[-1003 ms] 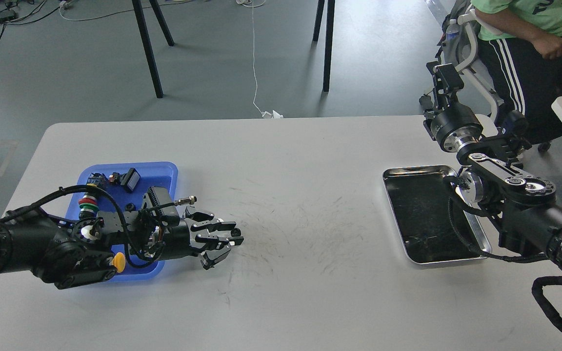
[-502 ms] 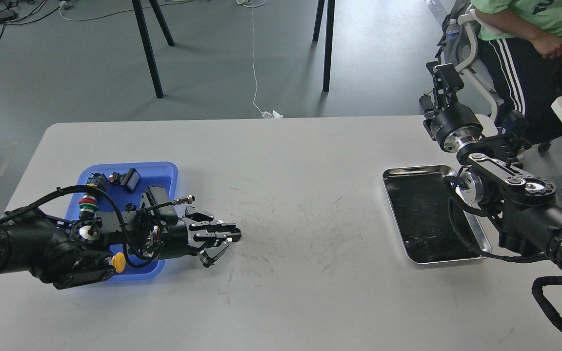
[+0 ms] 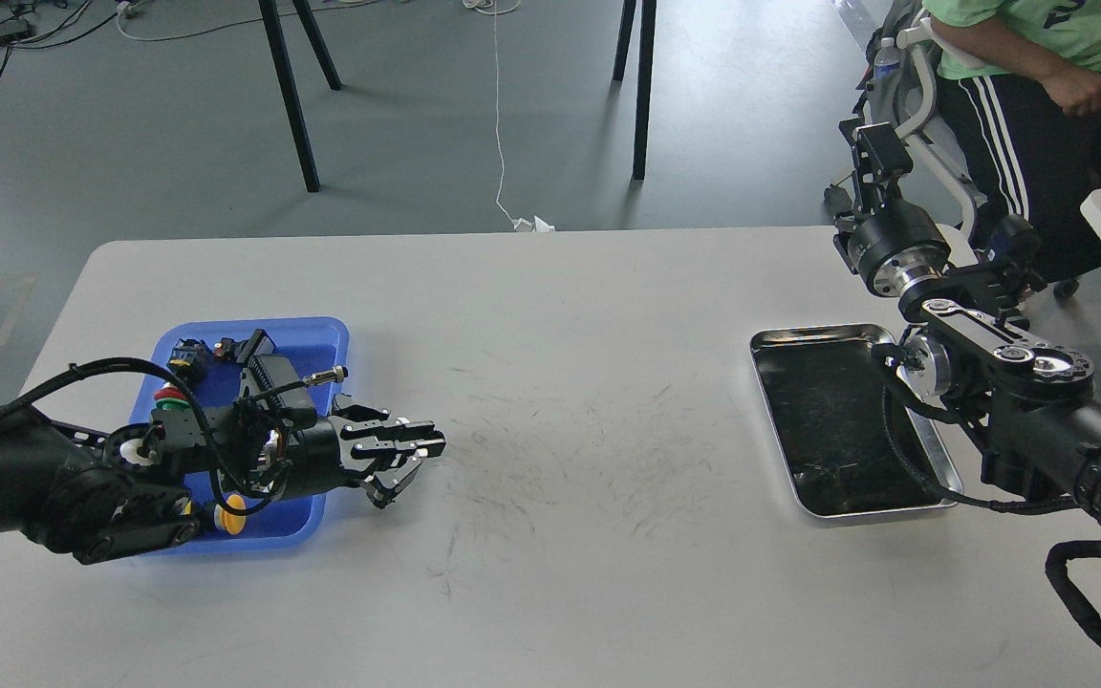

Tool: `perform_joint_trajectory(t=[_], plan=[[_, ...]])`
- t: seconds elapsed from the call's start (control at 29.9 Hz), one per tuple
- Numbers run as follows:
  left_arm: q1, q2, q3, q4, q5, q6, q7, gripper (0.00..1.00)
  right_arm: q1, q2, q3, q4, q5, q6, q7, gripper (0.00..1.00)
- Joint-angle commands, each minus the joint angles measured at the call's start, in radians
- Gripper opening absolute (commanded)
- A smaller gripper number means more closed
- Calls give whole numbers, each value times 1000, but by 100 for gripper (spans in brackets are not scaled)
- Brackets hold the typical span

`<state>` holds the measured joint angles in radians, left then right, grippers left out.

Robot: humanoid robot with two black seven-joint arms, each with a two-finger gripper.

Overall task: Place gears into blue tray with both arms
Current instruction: 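Carry the gear into the blue tray and open the left gripper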

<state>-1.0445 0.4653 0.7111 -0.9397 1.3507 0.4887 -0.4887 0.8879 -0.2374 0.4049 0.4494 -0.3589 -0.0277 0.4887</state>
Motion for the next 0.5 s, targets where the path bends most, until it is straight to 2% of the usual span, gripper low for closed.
perform_joint_trajectory(t=[0.0,0.33,0.47], plan=[[-8,41,-5,-16,-30,0,0,11,-1,0,0,-1,0,0,0,96],[-74,300,-28,-116,-39,0,0,11,3,0,0,0,0,2,0,96],[-71,366,-18,-134,-35,0,0,11,5,4,0,0,-2,2,0,96]])
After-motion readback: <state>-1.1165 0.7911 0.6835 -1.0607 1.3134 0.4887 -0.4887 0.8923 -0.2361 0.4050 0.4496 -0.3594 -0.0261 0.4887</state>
